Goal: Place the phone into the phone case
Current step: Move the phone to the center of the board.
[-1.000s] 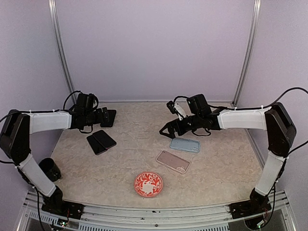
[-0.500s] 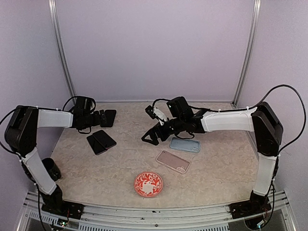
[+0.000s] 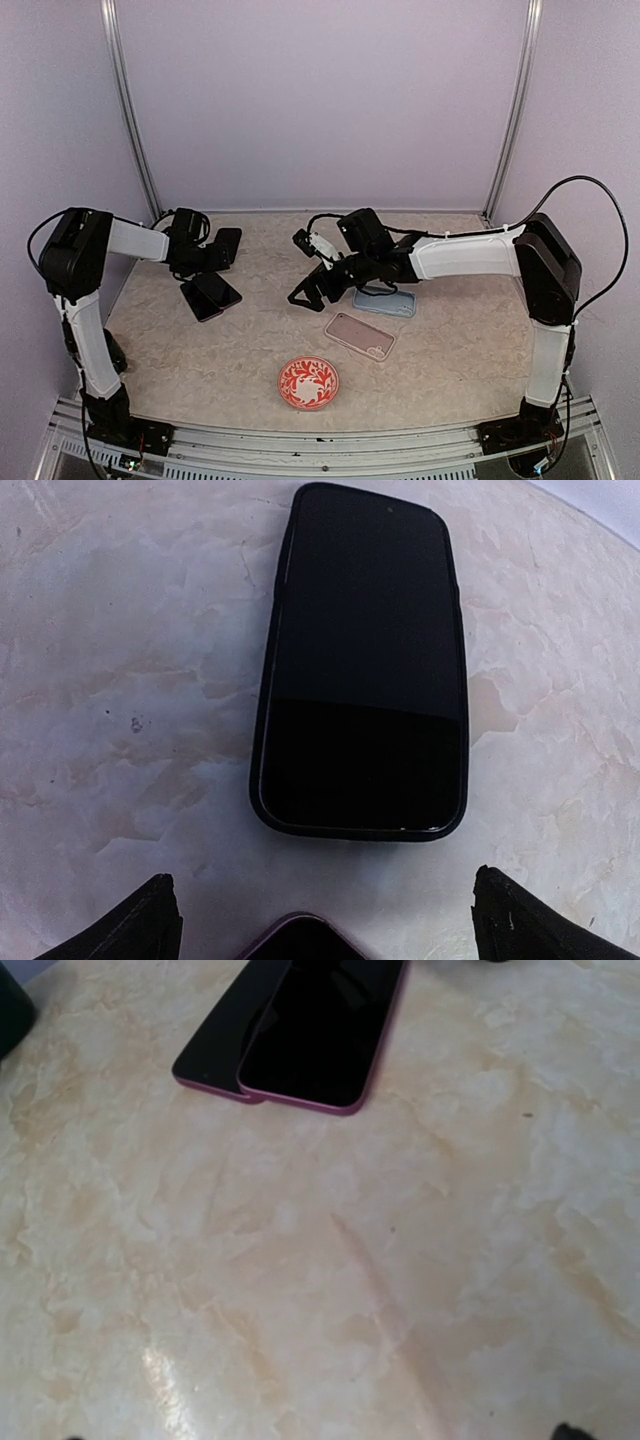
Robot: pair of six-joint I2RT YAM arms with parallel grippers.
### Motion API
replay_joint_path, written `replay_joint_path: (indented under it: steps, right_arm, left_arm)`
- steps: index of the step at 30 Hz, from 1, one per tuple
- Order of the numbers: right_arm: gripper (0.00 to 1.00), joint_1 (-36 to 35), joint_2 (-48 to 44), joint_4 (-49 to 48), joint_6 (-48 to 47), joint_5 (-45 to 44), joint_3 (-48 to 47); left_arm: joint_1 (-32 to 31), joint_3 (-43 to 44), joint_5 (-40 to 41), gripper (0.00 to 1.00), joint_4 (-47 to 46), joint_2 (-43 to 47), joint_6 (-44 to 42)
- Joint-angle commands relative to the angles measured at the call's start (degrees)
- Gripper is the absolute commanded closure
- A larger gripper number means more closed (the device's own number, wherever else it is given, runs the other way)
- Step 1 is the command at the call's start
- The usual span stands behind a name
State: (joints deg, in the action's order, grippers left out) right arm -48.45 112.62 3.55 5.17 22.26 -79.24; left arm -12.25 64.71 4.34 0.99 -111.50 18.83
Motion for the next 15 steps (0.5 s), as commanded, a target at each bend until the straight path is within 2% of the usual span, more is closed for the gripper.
replay_joint_path:
  steps: [1, 15]
  right_arm:
    - [0.00, -0.42, 0.21, 0.76, -0.98, 0.65, -1.76]
    - [0.00, -0.42, 2.32, 2.92, -4.44, 1.98, -5.01]
  left_arm:
    - [0.39, 1.85, -2.97, 0.01, 3.58, -2.14, -1.32]
    - [-2.06, -5.19, -7.36, 0.01, 4.99, 3.04, 0.99]
